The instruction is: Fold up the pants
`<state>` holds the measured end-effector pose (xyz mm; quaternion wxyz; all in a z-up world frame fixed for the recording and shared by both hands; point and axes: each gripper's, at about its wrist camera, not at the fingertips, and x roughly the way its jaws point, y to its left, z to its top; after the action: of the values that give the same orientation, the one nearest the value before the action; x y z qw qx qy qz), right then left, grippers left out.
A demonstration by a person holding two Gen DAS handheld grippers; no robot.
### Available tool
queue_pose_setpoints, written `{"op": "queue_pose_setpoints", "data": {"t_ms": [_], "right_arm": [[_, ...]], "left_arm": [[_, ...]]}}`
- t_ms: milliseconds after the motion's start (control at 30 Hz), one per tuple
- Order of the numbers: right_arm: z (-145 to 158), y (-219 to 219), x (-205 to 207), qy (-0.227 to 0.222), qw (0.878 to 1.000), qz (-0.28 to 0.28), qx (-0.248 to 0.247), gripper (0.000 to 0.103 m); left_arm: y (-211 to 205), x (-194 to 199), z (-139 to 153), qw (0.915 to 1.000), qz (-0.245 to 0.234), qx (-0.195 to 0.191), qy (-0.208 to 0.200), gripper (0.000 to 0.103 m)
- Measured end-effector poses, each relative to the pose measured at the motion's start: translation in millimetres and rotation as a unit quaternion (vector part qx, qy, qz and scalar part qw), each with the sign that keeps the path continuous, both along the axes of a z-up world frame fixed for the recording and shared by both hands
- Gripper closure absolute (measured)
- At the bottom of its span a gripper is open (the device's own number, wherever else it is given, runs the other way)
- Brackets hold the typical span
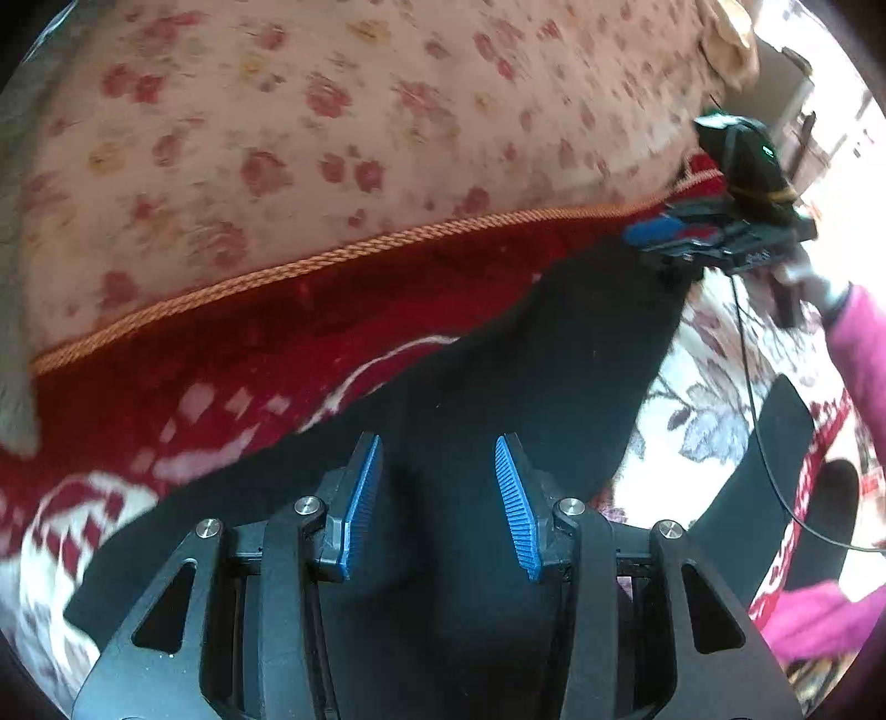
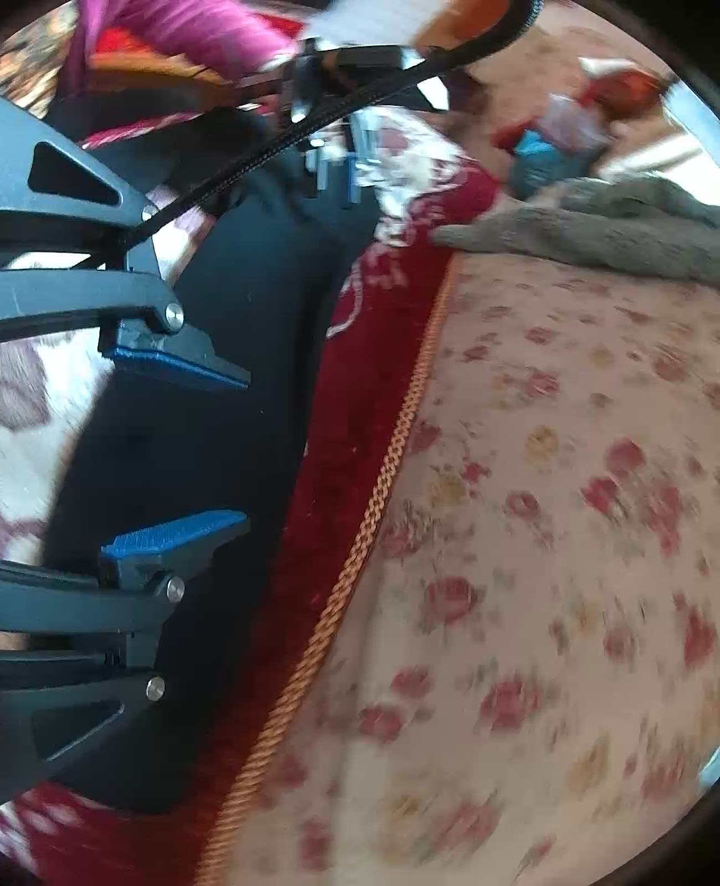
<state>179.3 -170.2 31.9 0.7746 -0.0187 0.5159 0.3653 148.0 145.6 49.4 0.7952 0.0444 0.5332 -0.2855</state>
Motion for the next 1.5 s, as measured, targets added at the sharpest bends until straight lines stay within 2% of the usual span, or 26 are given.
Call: {"op": "queue_pose_setpoints", "data": {"t_ms": [67,300,500,600,700,800,867,900,967,1000,1033,1100,1133,1200,1500], "right_arm": [[-8,9,8,0.007,1.0,0.027,-0.014,0.054],[-36,28,34,0.033,0.992,0.107,-0.057,0.049],[-46,36,50,0.027,0.988,0.127,-0.089,0.049],[-54,34,57,0.043,0.985,0.143,-0.083,0.044],[-62,30,64,0.065,0.984,0.153,-0.065,0.042],[-65,28,72,0.091,0.981,0.161,-0.055,0.041],[-67,31,70,0.088,0.982,0.156,-0.055,0.041],[-67,31,65,0.078,0.983,0.153,-0.059,0.043],[-62,28,56,0.066,0.985,0.144,-0.063,0.052],[-59,30,52,0.06,0.986,0.139,-0.065,0.061],[-55,32,44,0.051,0.987,0.137,-0.067,0.066],[-50,36,33,0.022,0.986,0.14,-0.09,0.079],[-46,36,27,0.007,0.985,0.139,-0.104,0.082],[-38,37,15,-0.02,0.982,0.135,-0.127,0.092],[13,22,-32,-0.087,0.986,0.088,-0.112,0.095]], "left_arm": [[-1,10,-5,0.9998,-0.018,0.002,0.012,0.05],[3,34,-18,0.9981,-0.049,-0.011,0.035,0.05],[-8,49,-32,0.9961,-0.067,-0.007,0.058,0.05],[-17,51,-43,0.9943,-0.08,-0.004,0.071,0.05],[-25,46,-47,0.9933,-0.098,0.0,0.062,0.035],[-31,42,-48,0.9929,-0.108,0.014,0.047,0.035],[-35,40,-49,0.9934,-0.106,0.02,0.038,0.035],[-36,39,-48,0.9935,-0.106,0.025,0.031,0.037],[-37,35,-45,0.9934,-0.109,0.031,0.016,0.051],[-37,33,-43,0.9936,-0.107,0.033,0.009,0.061],[-38,33,-41,0.9939,-0.104,0.037,0.001,0.072],[-37,31,-38,0.9941,-0.1,0.04,-0.009,0.082],[-36,29,-36,0.9943,-0.096,0.044,-0.017,0.086],[-34,24,-30,0.9942,-0.091,0.048,-0.031,0.088],[-21,-16,13,0.9942,-0.051,0.029,-0.09,0.091]]}}
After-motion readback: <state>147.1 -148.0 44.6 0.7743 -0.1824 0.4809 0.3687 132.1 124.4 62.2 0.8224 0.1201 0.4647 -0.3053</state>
